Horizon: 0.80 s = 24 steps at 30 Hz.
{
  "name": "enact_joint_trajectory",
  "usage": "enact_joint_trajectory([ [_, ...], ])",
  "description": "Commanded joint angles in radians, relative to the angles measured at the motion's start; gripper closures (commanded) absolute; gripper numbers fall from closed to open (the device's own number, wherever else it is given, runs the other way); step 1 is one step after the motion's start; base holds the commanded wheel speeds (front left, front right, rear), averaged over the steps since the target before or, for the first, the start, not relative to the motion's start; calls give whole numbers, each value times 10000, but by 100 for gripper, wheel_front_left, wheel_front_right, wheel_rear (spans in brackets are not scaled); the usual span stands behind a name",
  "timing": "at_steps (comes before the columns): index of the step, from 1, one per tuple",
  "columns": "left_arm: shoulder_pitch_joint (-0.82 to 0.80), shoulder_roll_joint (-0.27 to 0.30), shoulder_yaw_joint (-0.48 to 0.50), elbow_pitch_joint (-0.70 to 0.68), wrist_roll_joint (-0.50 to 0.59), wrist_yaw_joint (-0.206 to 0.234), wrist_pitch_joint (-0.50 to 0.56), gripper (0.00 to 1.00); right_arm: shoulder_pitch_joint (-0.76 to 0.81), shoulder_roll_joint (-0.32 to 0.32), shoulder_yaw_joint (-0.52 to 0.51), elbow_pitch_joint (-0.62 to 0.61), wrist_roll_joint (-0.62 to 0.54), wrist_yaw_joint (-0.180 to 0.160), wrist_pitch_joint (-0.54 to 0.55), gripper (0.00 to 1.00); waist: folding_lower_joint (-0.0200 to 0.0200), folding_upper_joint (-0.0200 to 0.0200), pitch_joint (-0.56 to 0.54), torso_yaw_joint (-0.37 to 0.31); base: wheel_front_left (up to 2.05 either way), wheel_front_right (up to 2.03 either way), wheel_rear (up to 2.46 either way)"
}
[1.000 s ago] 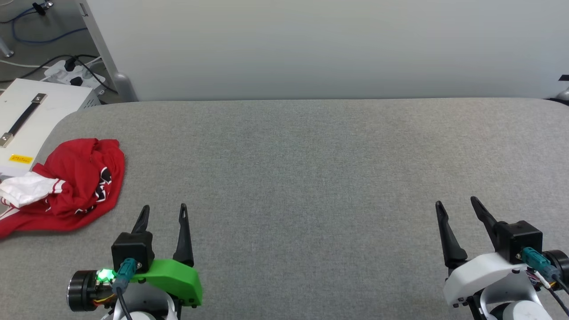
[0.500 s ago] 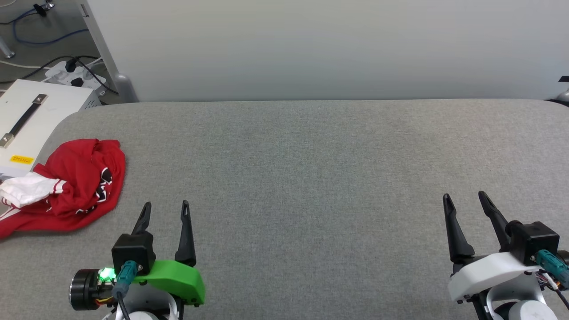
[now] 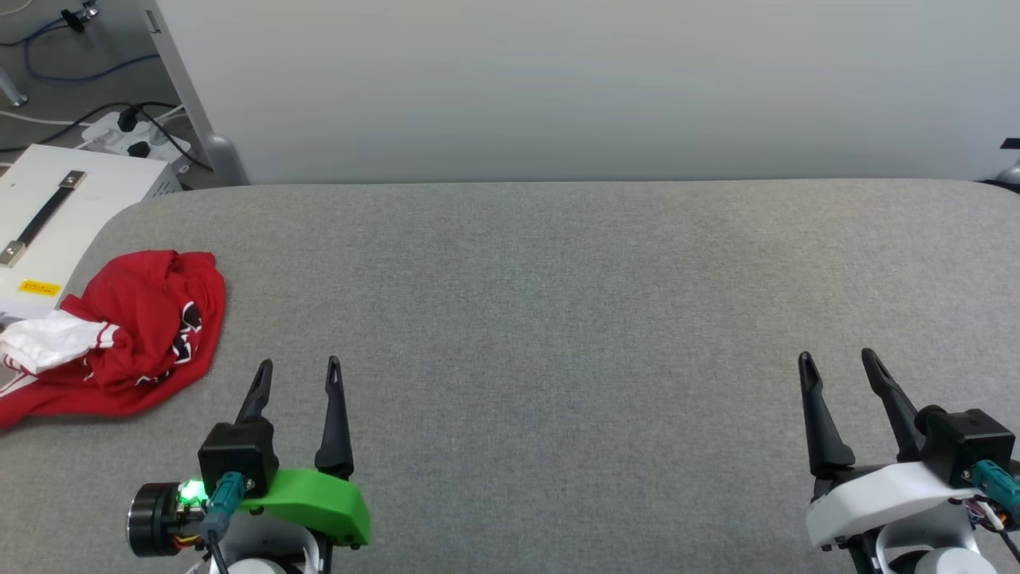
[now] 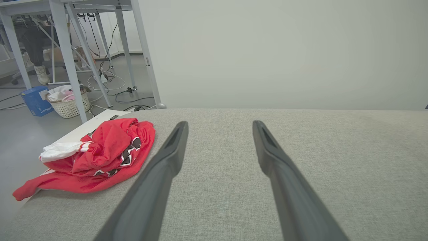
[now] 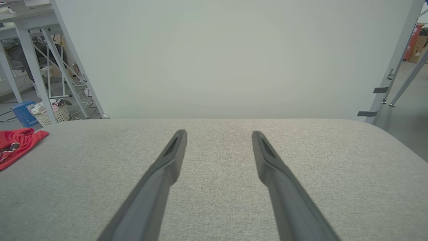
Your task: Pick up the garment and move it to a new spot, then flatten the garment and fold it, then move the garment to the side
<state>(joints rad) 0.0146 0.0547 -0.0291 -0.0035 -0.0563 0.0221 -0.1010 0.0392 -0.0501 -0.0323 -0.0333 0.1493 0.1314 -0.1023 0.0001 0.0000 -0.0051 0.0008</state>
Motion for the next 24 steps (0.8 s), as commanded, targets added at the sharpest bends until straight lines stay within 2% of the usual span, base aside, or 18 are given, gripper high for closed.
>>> enact_joint_trajectory([
  [1, 8, -19, -28, 2, -152, 66, -103, 0, 114, -1, -24, -16, 107, -3, -109, 0, -1, 0, -2, -3, 0, 0, 0],
  [24, 32, -28, -186, 195, -478, 76, -580, 0, 313, -1, -86, -48, 465, -5, -580, 0, -1, 0, 27, 30, 0, 0, 0],
])
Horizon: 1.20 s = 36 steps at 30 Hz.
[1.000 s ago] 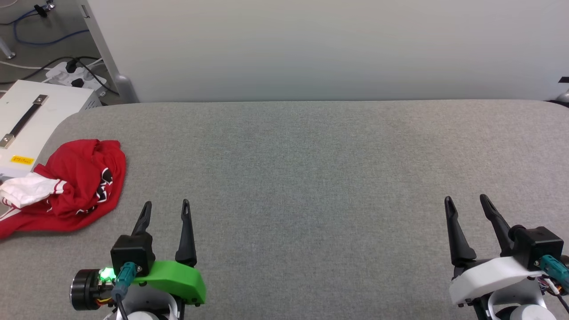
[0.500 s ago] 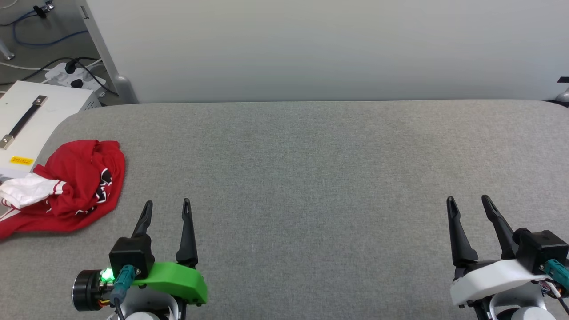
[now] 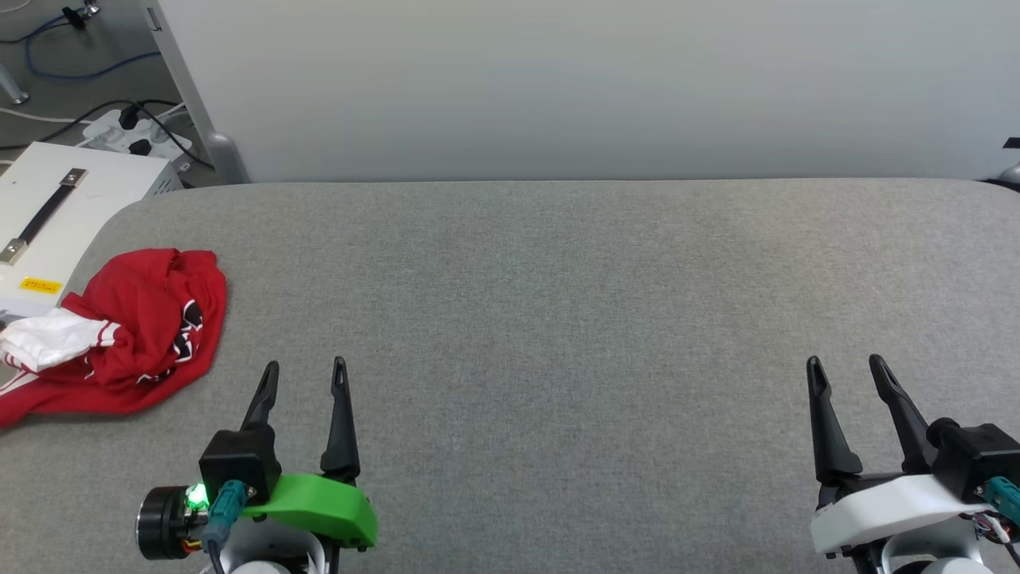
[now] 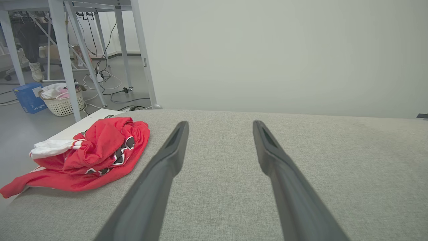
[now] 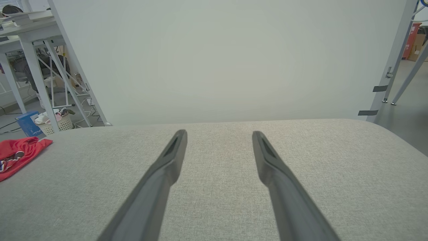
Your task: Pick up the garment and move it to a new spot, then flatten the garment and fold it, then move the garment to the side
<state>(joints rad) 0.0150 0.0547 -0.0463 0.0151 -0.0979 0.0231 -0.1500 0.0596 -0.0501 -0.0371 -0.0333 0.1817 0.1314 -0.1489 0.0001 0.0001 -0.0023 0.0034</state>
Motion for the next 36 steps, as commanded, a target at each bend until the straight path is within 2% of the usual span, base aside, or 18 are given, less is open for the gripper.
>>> enact_joint_trajectory([
  [1, 28, -28, -21, 18, -73, 67, -107, 0, 117, -1, -40, -45, 155, -5, -132, 0, -1, -1, -2, 7, 0, 0, 0],
  [36, 44, -40, -334, 313, -367, 119, -832, 0, 406, -1, -16, 72, 405, -7, -847, 0, -1, -1, -5, 89, 0, 0, 0],
])
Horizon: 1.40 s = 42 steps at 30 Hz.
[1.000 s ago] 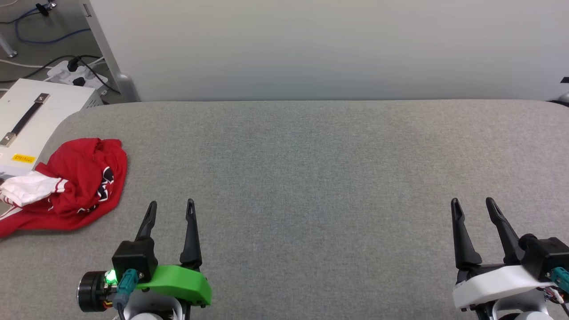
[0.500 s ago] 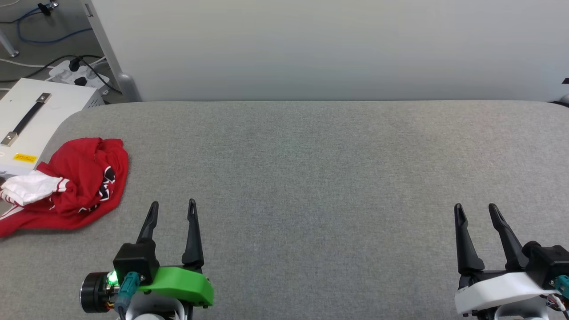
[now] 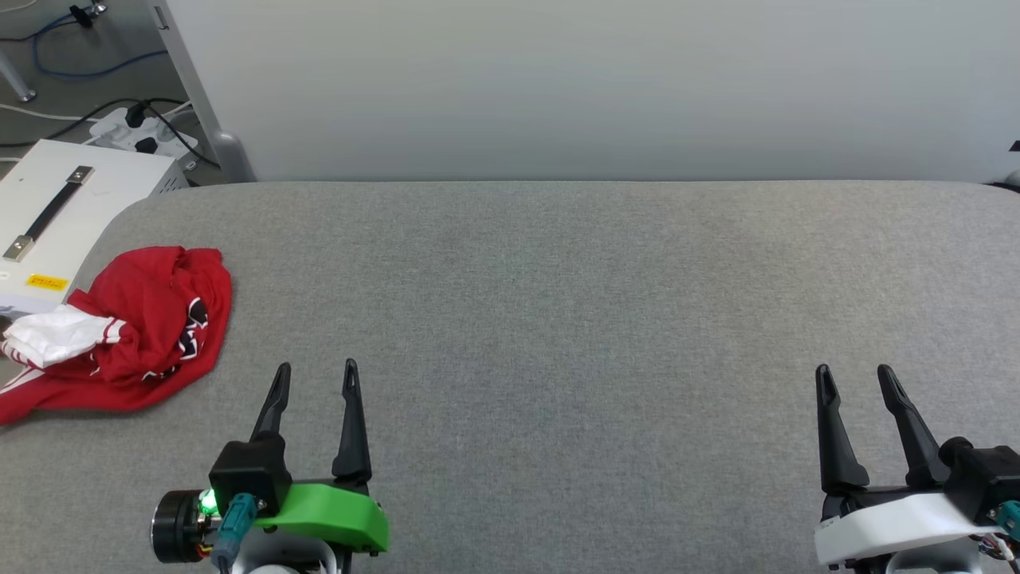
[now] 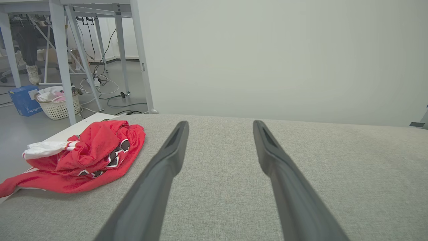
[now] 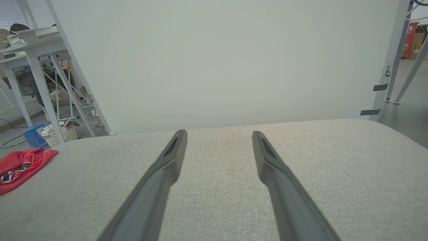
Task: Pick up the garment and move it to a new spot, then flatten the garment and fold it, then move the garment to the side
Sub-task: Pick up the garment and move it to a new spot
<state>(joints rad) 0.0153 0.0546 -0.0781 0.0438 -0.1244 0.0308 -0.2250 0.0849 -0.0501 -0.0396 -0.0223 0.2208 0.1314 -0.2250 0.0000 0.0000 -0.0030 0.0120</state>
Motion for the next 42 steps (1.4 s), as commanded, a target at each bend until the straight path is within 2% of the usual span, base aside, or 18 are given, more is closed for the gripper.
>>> enact_joint_trajectory([
  [1, 37, -39, -29, 41, -107, 52, -105, 0, 160, -1, 16, -45, 13, -7, -109, 0, 0, 0, 3, 8, 0, 0, 0],
  [15, 35, -43, -149, 137, -236, 133, -368, 0, 286, -1, -12, -64, 102, -7, -368, 0, 0, 0, -10, 123, 0, 0, 0],
  [23, -67, -43, 1, 172, -228, 165, -368, 0, 253, -1, 64, -59, -24, -7, -368, 0, 0, 0, 102, 510, 0, 0, 0],
  [29, -137, -43, 176, 243, -349, 181, -368, 0, 219, -1, 130, -93, -153, -7, -368, 0, 0, 0, 219, 1106, 0, 0, 0],
  [30, -162, -43, 267, 274, -378, 186, -368, 0, 163, -1, 185, -119, -228, -7, -368, 0, 0, 0, 300, 1488, 0, 0, 0],
  [42, -281, -43, 557, 339, -506, 161, -368, 0, -20, -1, 438, -255, -456, -7, -368, 0, 0, 0, 572, 3113, 0, 0, 0],
])
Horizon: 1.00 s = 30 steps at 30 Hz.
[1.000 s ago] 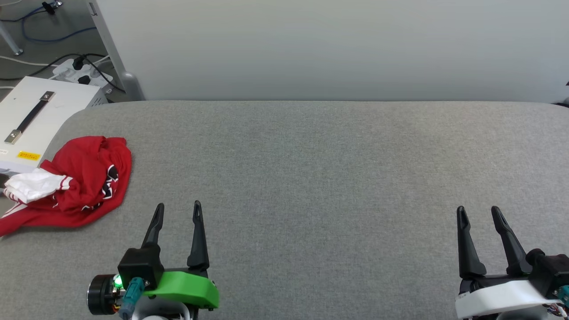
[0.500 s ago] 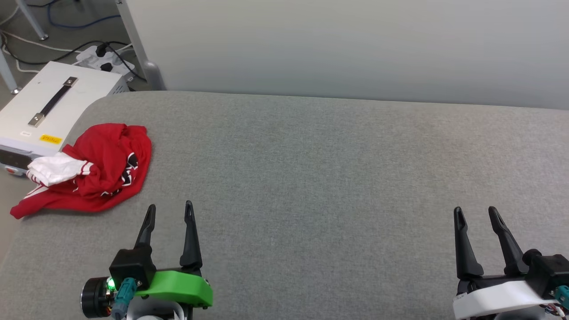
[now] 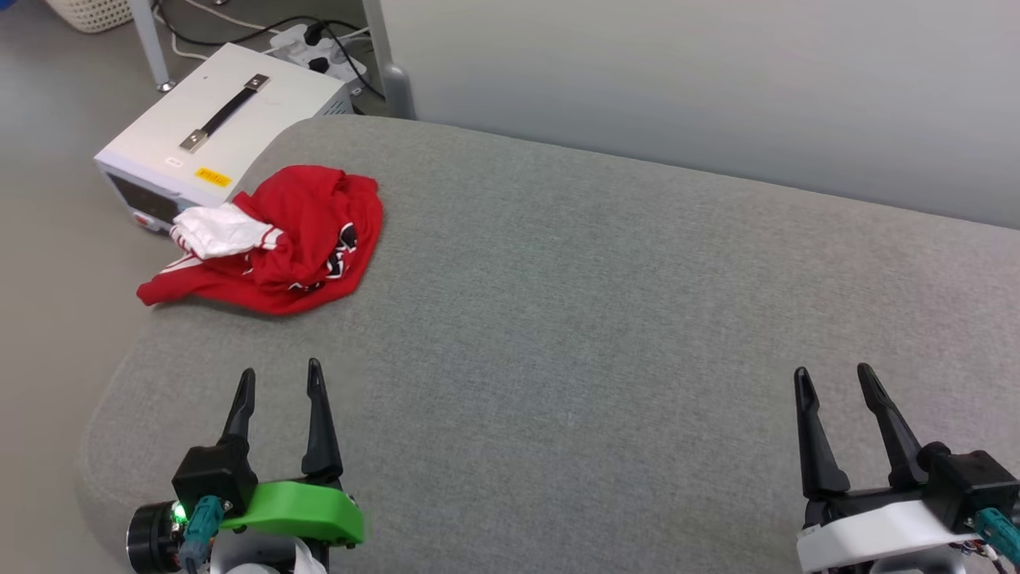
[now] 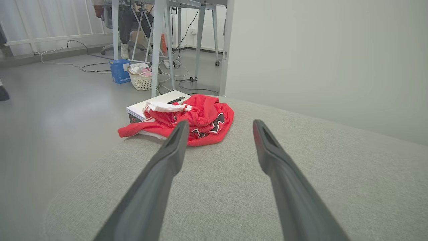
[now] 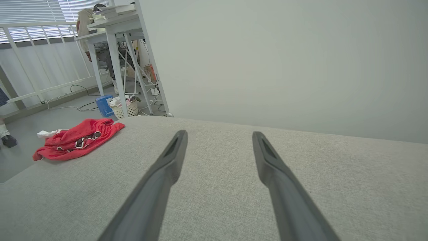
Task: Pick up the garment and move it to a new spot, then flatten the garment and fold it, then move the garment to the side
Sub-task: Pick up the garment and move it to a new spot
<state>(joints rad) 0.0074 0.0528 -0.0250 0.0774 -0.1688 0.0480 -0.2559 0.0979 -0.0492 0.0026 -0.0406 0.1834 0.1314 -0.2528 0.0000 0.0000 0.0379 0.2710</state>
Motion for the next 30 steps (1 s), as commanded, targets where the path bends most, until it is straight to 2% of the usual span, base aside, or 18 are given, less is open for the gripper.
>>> enact_joint_trajectory([
  [1, -208, -26, 50, 8, -105, -10, -59, 0, -173, -10, 53, -77, -111, -7, -90, 0, 0, 0, 186, 625, 0, 0, 0],
  [9, -273, -26, 87, 85, -286, -58, -59, 0, -230, -10, 196, -159, -171, -7, -90, 0, 0, 0, 238, 1634, 0, 0, 0],
  [15, -241, -26, 151, 141, -404, -52, -59, 0, -273, -10, 296, -159, -223, -7, -90, 0, 0, 0, 265, 2089, 0, 0, 0],
  [24, -232, -26, 184, 267, -598, -36, -59, 0, -280, -10, 336, -148, -268, -7, -90, 0, 0, 0, 240, 2279, 0, 0, 0],
  [30, -1140, -26, 529, 658, -519, -607, -59, 0, -428, -10, 444, -190, -425, -7, -90, 0, 0, 0, 478, 2027, 0, 0, 0],
])
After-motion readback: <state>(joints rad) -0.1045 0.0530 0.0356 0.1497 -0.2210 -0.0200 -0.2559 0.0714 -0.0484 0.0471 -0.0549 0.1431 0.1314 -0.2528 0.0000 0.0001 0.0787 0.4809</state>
